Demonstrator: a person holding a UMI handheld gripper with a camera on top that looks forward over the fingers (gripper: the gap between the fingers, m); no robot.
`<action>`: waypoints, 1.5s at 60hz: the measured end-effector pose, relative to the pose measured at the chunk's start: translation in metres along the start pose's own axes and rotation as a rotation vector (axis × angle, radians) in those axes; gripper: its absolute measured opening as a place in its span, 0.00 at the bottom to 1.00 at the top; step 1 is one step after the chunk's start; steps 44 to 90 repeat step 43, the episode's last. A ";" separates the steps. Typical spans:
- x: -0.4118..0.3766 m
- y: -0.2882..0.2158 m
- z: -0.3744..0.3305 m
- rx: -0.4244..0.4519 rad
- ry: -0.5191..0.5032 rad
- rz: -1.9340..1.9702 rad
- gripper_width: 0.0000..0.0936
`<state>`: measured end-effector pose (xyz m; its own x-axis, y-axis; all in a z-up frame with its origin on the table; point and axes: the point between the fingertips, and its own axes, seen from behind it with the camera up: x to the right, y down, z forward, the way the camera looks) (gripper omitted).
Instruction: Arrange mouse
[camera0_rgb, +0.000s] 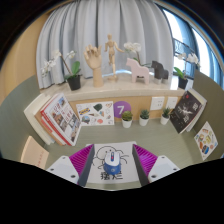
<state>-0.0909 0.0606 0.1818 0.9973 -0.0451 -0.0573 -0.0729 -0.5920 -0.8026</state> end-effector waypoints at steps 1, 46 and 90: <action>0.001 -0.003 -0.009 0.009 -0.002 -0.004 0.79; 0.071 0.041 -0.239 0.156 -0.008 -0.013 0.83; 0.071 0.041 -0.239 0.156 -0.008 -0.013 0.83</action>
